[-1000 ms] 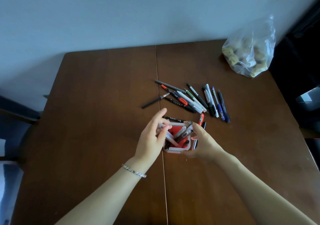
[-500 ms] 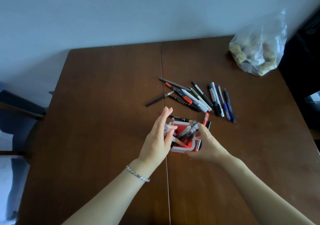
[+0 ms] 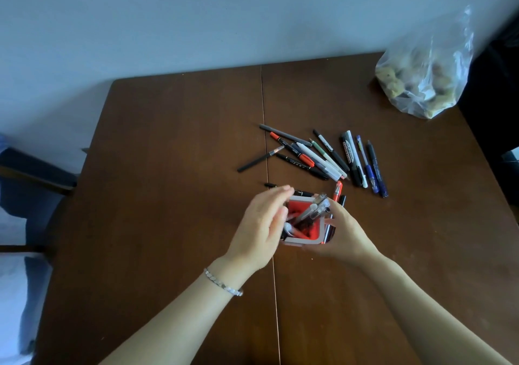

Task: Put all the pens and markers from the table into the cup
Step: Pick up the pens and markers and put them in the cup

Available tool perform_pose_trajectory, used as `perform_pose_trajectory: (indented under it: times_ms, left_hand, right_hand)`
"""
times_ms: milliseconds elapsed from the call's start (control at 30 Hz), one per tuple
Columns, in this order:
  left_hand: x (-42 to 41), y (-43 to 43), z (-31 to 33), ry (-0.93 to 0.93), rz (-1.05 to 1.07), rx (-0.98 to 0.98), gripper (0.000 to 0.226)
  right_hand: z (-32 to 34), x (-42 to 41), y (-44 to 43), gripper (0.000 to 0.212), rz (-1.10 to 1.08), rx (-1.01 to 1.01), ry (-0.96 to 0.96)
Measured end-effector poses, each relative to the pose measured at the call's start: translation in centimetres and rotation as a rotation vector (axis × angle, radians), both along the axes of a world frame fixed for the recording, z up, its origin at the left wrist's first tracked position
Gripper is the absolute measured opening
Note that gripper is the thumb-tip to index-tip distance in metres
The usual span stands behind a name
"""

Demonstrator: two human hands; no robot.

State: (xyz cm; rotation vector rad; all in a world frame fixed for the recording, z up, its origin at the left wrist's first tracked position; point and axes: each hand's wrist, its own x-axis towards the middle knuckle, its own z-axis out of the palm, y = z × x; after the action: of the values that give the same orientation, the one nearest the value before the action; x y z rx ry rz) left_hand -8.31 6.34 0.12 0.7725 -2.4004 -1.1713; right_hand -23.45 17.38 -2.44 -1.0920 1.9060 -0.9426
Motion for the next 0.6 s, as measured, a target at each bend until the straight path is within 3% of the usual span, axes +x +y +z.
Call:
perform_pose_trajectory:
  times_ms: [67,167,400,500,600]
  left_hand:
    - [-0.6,-2.1,-0.1,-0.041,0.123,0.031,0.033]
    - [-2.6,-5.2,-1.6,-0.3,0.144,-0.036,0.031]
    - [-8.4,-7.6,-6.3,-0.703,-0.297,-0.287,0.024]
    - [-9.3,-7.6,-7.1,-0.764,-0.359,-0.375,0.016]
    - [-9.8,-8.1,-6.9,-0.679,-0.29,-0.335,0.01]
  right_hand:
    - [-0.3,-0.9,0.6,0.079,-0.028,0.021,-0.009]
    - [-0.7,-2.3,1.4,0.079,-0.064,0.052,-0.017]
    - [-1.1,-3.6,1.7,0.082,-0.056,0.089,-0.03]
    - [-1.0,-3.9,1.3,0.081,-0.049,0.082,-0.05]
    - [-0.9,-4.3,0.9,0.08,-0.031,0.064,-0.053]
